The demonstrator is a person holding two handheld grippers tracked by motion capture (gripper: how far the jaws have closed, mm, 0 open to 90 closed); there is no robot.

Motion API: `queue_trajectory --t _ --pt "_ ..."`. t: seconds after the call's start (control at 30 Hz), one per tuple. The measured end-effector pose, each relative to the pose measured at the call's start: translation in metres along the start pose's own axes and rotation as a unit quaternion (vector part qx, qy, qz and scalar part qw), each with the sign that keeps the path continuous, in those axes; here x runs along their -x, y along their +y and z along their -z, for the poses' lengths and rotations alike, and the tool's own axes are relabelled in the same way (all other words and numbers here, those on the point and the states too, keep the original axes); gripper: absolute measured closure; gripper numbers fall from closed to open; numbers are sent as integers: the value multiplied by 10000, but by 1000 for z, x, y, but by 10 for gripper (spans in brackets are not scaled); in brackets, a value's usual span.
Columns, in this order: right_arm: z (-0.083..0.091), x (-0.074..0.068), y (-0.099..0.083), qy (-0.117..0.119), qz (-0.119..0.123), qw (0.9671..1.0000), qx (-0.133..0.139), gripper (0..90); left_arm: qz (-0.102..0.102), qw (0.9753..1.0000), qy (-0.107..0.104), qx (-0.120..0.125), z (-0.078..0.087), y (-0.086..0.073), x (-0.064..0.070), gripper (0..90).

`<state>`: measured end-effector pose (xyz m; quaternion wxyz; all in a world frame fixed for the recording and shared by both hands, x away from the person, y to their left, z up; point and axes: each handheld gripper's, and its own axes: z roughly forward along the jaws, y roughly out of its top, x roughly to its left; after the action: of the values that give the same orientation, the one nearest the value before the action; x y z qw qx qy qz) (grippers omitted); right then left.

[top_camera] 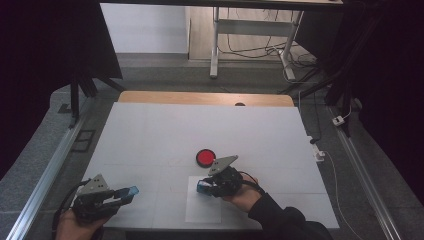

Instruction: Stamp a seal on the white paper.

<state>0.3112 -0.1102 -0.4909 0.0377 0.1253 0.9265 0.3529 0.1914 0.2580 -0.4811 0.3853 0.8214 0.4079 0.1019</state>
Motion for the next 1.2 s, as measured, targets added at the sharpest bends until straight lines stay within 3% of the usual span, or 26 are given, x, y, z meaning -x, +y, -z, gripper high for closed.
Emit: queue_trajectory --t 0.2,0.5,1.07,1.2 --pt "-3 0 -2 -8 93 9999 -52 702 -5 10000 -6 1 0 0 0 685" --pt "-4 0 -4 4 29 10000 -36 707 -15 10000 -7 -13 0 0 0 686" --pt "-5 -12 -2 -310 382 9987 -131 708 -23 10000 -5 -31 -1 0 0 686" --pt "-5 -14 -2 -314 352 9988 -124 708 -22 10000 -6 -33 -1 0 0 686"
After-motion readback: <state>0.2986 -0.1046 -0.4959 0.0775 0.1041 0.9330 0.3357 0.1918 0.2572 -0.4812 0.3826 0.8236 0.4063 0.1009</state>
